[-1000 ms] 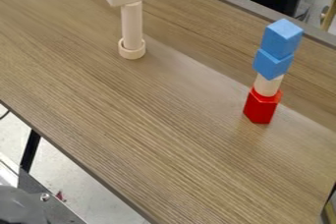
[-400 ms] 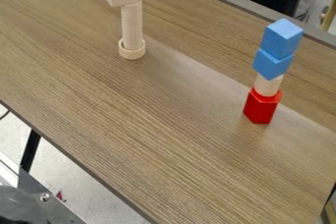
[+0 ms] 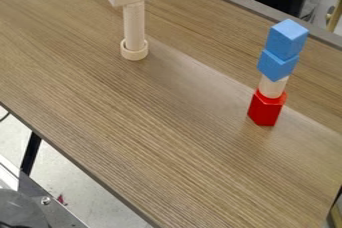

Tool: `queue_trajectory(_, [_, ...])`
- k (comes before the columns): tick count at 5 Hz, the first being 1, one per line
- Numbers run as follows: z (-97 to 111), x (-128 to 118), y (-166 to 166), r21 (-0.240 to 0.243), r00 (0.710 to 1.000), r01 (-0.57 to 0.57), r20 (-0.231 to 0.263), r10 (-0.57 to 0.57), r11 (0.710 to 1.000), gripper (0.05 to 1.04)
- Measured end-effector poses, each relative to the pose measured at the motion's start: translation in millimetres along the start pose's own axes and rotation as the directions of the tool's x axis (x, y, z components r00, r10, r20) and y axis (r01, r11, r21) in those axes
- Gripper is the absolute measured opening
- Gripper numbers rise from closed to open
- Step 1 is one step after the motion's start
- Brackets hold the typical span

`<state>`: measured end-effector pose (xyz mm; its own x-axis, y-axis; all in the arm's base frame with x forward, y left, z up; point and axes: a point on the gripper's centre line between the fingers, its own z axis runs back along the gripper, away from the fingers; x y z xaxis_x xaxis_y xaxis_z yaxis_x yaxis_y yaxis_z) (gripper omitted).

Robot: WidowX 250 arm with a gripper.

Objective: Move the rectangular block and put it on the table

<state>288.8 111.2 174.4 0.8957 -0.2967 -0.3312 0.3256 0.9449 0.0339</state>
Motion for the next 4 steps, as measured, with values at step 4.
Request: queue_trajectory(4, [1,26,11,0.037,0.982,-0.03,0.185,0.023,0.999,0.999])
